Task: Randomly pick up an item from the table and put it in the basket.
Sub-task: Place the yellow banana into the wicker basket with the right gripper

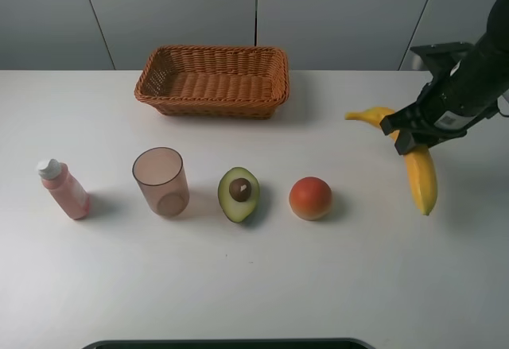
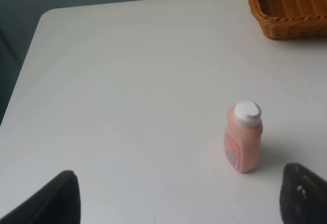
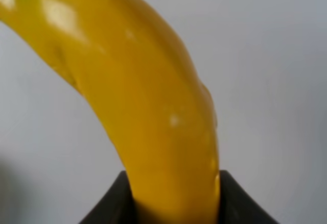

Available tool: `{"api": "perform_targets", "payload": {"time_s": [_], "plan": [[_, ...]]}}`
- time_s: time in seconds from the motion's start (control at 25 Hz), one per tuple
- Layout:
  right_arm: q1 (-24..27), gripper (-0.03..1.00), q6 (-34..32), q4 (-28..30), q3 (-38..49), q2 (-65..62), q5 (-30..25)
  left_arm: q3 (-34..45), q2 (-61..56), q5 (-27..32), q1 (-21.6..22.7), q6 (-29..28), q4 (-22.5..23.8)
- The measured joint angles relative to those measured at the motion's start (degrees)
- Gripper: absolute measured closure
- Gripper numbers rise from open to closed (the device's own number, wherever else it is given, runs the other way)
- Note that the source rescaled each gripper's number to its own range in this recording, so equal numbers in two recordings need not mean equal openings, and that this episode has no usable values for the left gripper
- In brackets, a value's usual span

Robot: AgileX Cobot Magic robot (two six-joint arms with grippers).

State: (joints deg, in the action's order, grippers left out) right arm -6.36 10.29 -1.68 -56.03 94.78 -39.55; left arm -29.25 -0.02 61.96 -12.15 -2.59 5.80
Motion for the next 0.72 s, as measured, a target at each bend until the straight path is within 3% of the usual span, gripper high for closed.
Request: {"api": "perform_targets", "payload": {"time_s": [0.28, 0.48, 0.72], "plan": [[-11.23, 0.95, 20.48, -3.31, -21.79, -1.32, -0.79, 0.00, 0.00, 0.00, 0.00, 0.00, 0.00], [-20.46, 0.95, 29.36, -3.59, -32.59, 5.61, 7.22, 0.00, 0.00, 0.00, 0.00, 0.00, 0.00], [-26.98, 0.95, 37.83, -3.59, -44.20, 20.11, 8.89, 0.00, 0.00, 0.00, 0.00, 0.00, 0.00]]}}
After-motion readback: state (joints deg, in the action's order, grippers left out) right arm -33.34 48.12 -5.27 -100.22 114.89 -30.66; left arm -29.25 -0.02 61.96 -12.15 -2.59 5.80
